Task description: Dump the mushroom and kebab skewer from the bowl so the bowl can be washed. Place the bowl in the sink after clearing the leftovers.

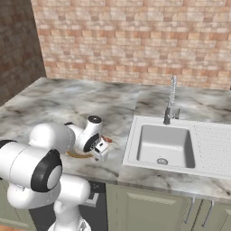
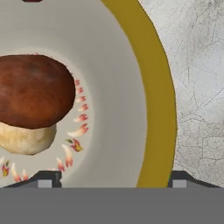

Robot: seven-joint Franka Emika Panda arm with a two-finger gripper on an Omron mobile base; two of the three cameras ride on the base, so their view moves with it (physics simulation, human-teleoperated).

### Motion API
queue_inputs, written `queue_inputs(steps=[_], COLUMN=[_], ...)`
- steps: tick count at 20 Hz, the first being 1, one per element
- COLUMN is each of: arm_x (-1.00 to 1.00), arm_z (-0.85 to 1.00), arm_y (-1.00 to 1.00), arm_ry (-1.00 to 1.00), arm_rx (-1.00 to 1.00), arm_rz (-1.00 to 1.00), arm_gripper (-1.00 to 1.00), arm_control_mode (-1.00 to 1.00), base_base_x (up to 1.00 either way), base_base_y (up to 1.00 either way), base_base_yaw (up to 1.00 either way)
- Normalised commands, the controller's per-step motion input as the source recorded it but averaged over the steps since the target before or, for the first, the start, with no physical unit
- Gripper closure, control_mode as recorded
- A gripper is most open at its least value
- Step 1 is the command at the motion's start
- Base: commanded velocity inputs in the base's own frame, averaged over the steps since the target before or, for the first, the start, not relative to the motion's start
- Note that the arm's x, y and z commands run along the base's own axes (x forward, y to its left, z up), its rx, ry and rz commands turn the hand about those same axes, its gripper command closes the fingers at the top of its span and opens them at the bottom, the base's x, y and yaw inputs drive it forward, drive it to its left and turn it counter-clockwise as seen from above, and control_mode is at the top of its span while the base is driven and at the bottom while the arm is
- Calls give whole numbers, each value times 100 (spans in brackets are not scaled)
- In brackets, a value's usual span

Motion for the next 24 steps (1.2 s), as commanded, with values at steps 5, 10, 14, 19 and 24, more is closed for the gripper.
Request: queue_inputs(steps=[5,10,14,19,24], arm_x=[5,0,-15,-18,-18], arm_z=[0,0,5,35,50], arm_y=[0,0,0,0,0], arm_ry=[0,0,-10,-25,-25], arm_rx=[0,0,0,1,6], arm_rz=[-2,0,0,-2,-5], arm_gripper=[100,100,100,100,100], arm_control_mode=[-100,-100,-100,-100,-100], base_base_x=[0,0,0,0,0], base_base_y=[0,0,0,0,0], base_base_yaw=[0,0,0,0,0])
